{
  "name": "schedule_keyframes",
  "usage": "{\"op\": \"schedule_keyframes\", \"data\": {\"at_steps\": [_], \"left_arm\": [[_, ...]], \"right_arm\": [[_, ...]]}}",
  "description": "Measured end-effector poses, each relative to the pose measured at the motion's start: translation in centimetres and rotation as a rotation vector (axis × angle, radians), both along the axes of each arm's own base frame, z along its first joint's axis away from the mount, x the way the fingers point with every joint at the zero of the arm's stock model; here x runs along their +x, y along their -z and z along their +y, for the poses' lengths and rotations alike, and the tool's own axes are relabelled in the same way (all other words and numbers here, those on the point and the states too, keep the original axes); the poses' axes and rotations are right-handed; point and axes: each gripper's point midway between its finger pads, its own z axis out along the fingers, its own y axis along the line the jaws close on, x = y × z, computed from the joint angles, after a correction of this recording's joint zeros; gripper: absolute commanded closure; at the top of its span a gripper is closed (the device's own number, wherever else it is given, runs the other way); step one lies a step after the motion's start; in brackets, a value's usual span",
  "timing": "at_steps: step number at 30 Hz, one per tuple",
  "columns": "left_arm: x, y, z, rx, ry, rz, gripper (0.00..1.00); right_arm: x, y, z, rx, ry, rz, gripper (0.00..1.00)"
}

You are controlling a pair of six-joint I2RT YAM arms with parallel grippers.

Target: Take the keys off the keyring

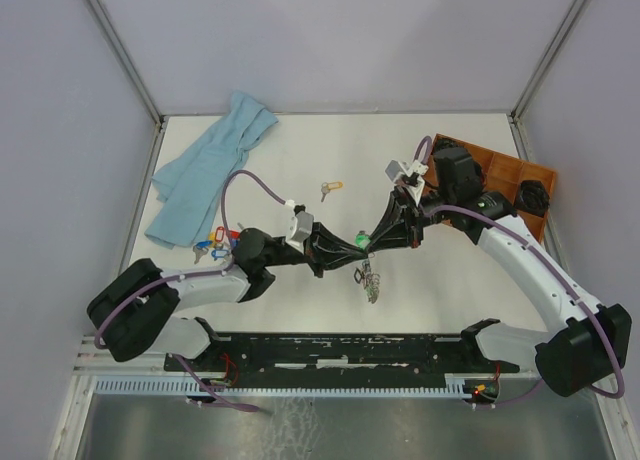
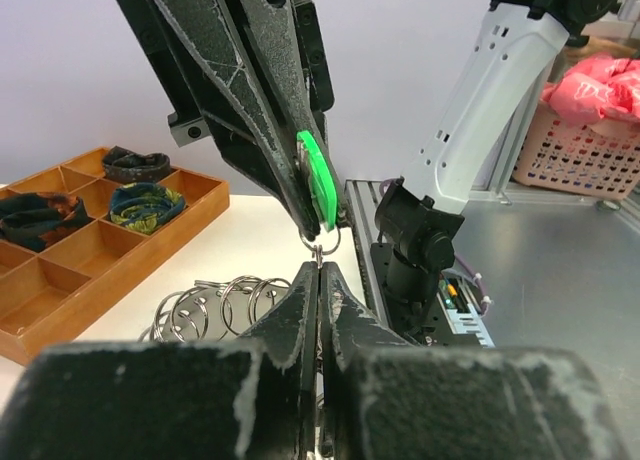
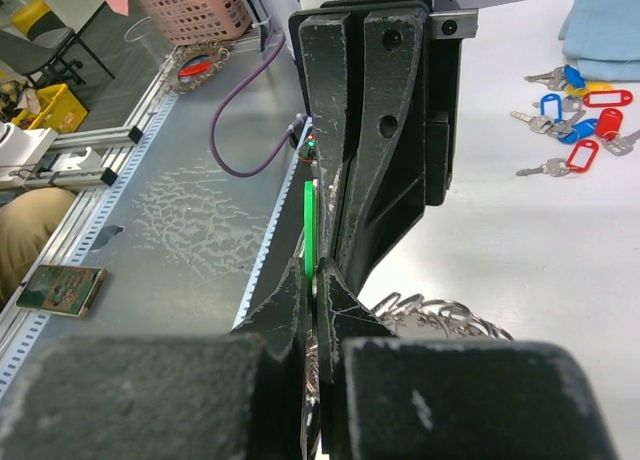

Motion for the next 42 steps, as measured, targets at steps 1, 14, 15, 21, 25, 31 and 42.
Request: {"op": "schedule_keyframes", "data": {"at_steps": [1, 14, 15, 21, 25, 31, 42], "left_arm": [[0.0, -0.1, 0.2, -0.004, -0.008, 0.012, 0.97], [0.3, -0.7, 1.2, -0.062, -0.110, 0.176, 0.97], [0.4, -0.6, 1.2, -0.063, -0.117, 0.192, 0.97], [0.7, -0.3, 1.0, -0.073, -0.151, 0.273, 0.97], [0.8, -0.3, 0.9, -0.086, -0.174, 0.312, 0.97], [1.0, -0.3, 1.0, -0.103, -0.220, 0.340, 0.97], [1.2, -0.8, 1.6, -0.133, -0.288, 0.376, 0.97]], "right_arm": [[0.0, -0.1, 0.0, 0.000, 0.002, -0.004, 0.99], [-0.3, 0.9, -0.9, -0.014, -0.006, -0.218, 0.99], [-0.4, 1.0, -1.0, -0.012, -0.010, -0.232, 0.99], [-0.5, 1.4, -1.1, 0.005, -0.028, -0.318, 0.99], [-0.4, 1.6, -1.2, 0.016, -0.037, -0.357, 0.99], [-0.3, 1.7, -1.1, 0.026, -0.043, -0.392, 0.99], [0.0, 2.1, -0.9, 0.030, -0.040, -0.387, 0.99]]}}
